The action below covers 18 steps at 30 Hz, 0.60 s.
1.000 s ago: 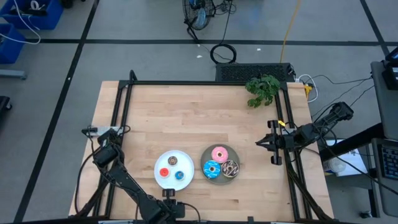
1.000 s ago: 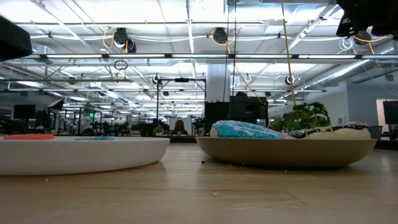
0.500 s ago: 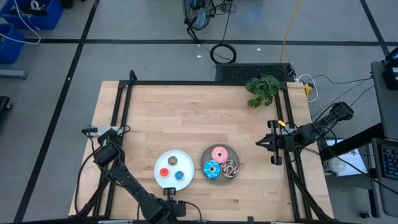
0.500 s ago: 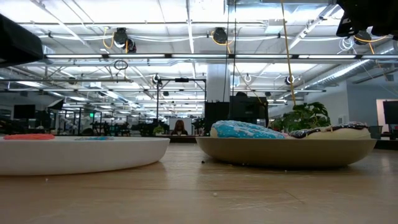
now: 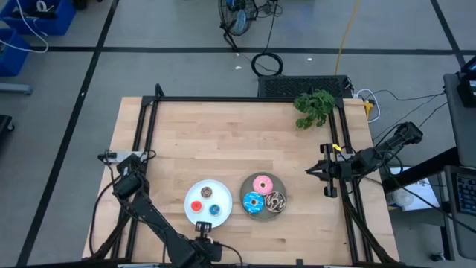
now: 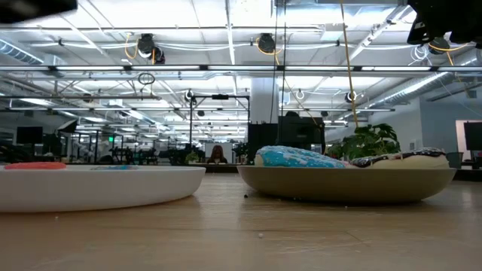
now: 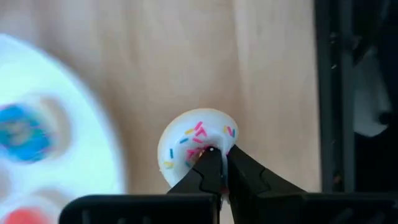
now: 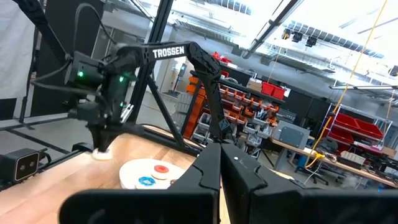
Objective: Pick & Place donuts
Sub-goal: Put the small white donut on the white plate
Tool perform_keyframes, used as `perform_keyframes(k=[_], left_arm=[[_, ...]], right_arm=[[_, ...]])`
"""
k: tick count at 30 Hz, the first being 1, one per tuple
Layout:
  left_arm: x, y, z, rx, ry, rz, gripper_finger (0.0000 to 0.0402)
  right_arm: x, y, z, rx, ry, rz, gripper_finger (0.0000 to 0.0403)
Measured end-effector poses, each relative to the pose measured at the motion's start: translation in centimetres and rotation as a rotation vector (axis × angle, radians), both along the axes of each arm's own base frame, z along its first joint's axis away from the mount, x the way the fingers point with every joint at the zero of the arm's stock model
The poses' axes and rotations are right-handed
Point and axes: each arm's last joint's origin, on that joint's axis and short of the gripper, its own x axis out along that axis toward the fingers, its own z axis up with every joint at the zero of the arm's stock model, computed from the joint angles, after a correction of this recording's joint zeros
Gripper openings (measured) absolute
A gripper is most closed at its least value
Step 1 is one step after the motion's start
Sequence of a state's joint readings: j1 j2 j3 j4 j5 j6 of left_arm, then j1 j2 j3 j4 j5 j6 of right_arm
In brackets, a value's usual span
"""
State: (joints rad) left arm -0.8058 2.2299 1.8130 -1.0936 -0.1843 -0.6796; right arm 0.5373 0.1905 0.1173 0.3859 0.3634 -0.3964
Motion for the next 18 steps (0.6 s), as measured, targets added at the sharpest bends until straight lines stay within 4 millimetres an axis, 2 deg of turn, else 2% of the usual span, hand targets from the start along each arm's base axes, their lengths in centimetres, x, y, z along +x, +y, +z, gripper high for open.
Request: perform_keyframes(k=[6,10,14,18], left_arm=[[-1.4,0.2,3.9,0.143,0.071,-0.003,0.0006],[-2.1,0.5,6.9,0.184,0.095,0.042,0.0019],[-2.2,0.8,9.6,0.140,-0.013,0.021,0.0015],[-3.2,2.2,12.5,0.183,-0.114,0.014,0.0007]], right_arm=[[0.0,0.0,0.0,-0.001,-0.001,0.000,0.0000],[0.0,0.0,0.0,0.001,-0.003,0.000,0.0000],[0.0,0.0,0.0,0.001,-0.003,0.001,0.0000],[0.0,0.0,0.0,0.001,-0.004,0.002,0.0000]])
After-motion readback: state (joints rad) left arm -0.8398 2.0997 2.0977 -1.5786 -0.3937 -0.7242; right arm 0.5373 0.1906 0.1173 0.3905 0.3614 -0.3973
